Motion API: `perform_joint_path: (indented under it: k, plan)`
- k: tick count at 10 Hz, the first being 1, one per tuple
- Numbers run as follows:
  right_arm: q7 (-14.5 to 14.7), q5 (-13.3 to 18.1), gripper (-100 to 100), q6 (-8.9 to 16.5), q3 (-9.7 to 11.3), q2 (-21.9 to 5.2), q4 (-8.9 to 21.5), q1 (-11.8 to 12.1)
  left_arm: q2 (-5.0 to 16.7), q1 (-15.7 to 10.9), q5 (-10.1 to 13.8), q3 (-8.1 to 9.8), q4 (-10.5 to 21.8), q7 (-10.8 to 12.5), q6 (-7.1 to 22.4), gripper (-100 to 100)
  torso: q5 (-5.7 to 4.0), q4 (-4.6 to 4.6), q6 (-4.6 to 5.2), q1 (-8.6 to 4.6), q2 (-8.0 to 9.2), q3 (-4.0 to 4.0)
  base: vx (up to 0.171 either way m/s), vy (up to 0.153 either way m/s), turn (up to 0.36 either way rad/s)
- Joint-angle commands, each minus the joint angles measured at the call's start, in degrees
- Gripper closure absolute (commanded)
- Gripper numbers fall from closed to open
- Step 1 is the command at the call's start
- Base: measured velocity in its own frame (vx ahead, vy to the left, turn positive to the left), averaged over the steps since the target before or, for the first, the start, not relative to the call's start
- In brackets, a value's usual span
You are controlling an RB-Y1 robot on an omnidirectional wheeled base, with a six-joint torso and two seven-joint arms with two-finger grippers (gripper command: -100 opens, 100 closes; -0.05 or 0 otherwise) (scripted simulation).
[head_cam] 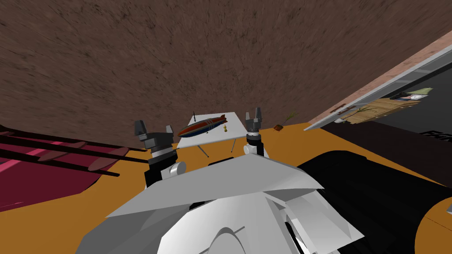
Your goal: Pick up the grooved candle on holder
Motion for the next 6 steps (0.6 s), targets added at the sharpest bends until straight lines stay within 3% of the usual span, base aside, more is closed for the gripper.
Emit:
perform_joint_path:
  k: [1, 5, 6]
  plan:
    - [-1.76, -0.33, -100, 1.41, -0.23, -1.69, 0.38, -0.48, 0.0, 0.0, 0.0, 0.0, 0.0, 0.0, 0.0, 0, 0.0, 0.0, 0.0, 0.0, 0.0, 0.0, 0.001, 0.009, 0.01]
    - [-7.61, -1.51, -100, 6.36, -1.0, -4.02, 1.52, -2.07, 0.0, 0.0, 0.0, 0.0, 0.0, 0.0, 0.0, 0, 0.01, -0.01, 0.0, 0.07, -0.02, -0.01, 0.003, 0.022, 0.011]
    - [-8.0, -1.51, -100, 6.36, -1.0, -4.02, 1.52, -2.07, 0.0, 0.0, 0.0, 0.0, 0.0, 0.0, 0.0, 0, 0.02, -0.01, 0.0, 0.09, -0.03, -0.02, 0.002, 0.02, 0.003]
